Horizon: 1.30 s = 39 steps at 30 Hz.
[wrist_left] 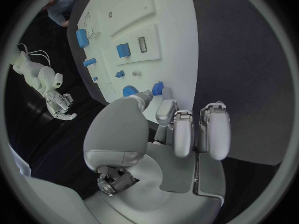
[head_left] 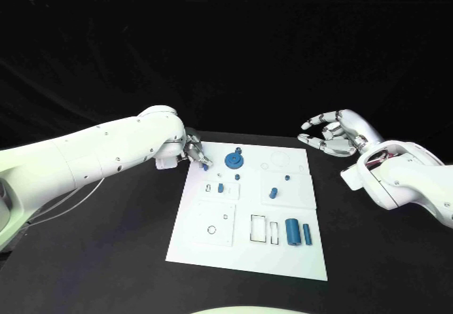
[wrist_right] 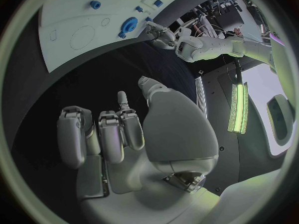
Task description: Assemble the parts on the task board
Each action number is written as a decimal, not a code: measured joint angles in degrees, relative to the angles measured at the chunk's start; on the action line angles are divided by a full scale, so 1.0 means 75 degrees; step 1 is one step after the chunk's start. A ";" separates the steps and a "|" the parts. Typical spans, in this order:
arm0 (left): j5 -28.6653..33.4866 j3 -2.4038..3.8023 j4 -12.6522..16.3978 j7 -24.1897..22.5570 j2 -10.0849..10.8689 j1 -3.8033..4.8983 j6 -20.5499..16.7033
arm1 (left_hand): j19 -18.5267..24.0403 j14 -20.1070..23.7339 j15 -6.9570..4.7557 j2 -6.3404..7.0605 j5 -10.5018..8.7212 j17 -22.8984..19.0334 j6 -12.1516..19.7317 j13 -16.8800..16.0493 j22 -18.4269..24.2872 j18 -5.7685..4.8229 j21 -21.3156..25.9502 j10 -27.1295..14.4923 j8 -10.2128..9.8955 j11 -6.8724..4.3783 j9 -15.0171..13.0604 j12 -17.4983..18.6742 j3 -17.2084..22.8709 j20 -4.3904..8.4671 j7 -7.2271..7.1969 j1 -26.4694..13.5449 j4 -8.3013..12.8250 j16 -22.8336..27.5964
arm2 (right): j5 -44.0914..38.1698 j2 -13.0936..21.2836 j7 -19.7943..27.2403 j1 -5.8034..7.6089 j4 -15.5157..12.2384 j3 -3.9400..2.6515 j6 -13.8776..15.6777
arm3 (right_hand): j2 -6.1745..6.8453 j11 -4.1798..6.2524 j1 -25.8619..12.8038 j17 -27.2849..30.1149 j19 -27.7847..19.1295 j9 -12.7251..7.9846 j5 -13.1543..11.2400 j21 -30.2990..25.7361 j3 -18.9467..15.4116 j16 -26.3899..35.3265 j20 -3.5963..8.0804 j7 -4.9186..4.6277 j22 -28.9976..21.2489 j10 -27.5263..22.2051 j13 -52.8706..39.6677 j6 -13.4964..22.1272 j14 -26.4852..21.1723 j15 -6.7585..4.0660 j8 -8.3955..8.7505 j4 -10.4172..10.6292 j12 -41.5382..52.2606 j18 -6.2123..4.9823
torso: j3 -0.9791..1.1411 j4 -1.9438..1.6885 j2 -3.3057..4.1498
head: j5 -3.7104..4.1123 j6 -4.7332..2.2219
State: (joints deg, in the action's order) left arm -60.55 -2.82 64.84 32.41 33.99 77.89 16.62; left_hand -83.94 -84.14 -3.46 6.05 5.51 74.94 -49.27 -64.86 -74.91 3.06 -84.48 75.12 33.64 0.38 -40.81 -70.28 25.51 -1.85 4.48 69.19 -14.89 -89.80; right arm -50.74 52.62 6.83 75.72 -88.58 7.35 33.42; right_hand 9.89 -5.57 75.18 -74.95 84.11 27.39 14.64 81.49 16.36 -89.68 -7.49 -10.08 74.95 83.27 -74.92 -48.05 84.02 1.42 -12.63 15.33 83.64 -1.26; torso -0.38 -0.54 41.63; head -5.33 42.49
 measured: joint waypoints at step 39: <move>0.0743 -0.0012 0.2336 -0.0375 0.1506 -0.0153 -0.0895 | 0.0000 0.0027 0.0027 0.0421 0.0089 -0.0003 0.0107 -0.0017 0.0000 -0.0001 0.0000 0.0077 0.0475 -0.0010 -0.0208 -0.0082 0.1968 -0.0057 0.0055 0.0281 0.0238 0.0000 | 0.0000 0.0062 -0.0006 0.0000 -0.0004 0.0000 -0.0003 | 0.0000 0.0000 0.0000 0.0004 0.0000 0.0000 0.0000 0.0000 0.0000 0.0000 0.0000 0.0000 -0.0004 0.0000 0.0001 0.0000 0.0000 0.0000 0.0001 0.0000 0.0000 0.0000 | -0.0008 -0.0029 -0.0019 | -0.0024 0.0018</move>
State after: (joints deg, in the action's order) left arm -54.98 -2.91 82.36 29.60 45.29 76.74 9.91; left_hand -83.94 -83.93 -3.25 9.21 6.18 74.92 -48.46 -64.99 -74.91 3.05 -84.48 75.69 37.20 0.31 -42.37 -70.89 40.27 -2.27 4.89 71.30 -13.11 -89.80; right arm -50.74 53.08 6.78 75.72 -88.61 7.35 33.40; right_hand 9.89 -5.57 75.18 -74.92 84.11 27.39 14.64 81.49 16.36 -89.68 -7.49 -10.08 74.92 83.27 -74.91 -48.06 84.03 1.42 -12.63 15.32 83.64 -1.26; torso -0.44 -0.76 41.48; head -5.52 42.62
